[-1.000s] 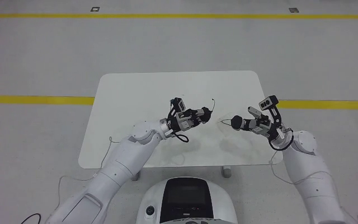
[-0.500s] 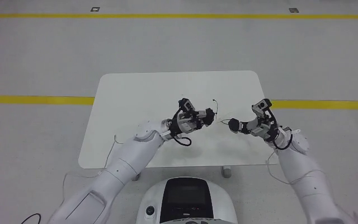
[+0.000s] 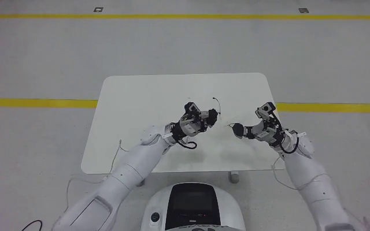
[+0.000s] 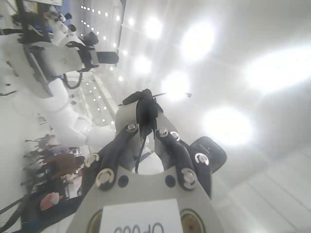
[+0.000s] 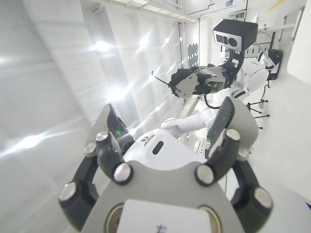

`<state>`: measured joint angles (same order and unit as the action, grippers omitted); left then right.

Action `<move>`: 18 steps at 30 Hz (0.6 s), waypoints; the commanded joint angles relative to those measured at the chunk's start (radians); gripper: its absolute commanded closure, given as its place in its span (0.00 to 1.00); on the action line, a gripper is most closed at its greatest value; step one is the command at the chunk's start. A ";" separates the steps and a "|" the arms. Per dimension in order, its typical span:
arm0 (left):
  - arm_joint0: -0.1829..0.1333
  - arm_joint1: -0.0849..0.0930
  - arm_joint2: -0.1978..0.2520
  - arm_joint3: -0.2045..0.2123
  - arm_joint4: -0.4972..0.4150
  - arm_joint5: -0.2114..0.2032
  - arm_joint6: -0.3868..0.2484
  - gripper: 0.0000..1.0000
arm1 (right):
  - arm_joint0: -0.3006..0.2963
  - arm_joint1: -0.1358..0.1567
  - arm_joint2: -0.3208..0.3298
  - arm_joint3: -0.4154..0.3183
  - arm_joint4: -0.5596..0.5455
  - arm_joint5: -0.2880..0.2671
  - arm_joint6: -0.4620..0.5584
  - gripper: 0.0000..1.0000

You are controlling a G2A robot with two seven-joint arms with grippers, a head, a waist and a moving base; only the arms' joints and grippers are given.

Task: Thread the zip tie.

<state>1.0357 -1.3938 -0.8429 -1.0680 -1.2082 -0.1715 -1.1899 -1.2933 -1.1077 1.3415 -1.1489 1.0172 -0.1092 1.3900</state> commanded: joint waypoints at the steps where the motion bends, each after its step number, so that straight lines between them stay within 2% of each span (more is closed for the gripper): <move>1: 0.012 -0.003 -0.006 -0.005 -0.053 0.022 -0.038 1.00 | 0.000 0.000 0.000 0.000 0.000 0.000 0.000 0.00; 14: 0.017 -0.027 0.000 0.020 -0.163 0.069 -0.104 1.00 | 0.000 0.000 0.000 0.000 0.000 0.000 0.000 0.00; 18: 0.013 -0.035 0.007 0.033 -0.175 0.070 -0.107 1.00 | 0.000 0.000 0.000 0.000 0.000 0.000 0.000 0.00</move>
<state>1.0498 -1.4272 -0.8382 -1.0383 -1.3821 -0.1006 -1.2964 -1.2933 -1.1077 1.3414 -1.1489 1.0173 -0.1091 1.3900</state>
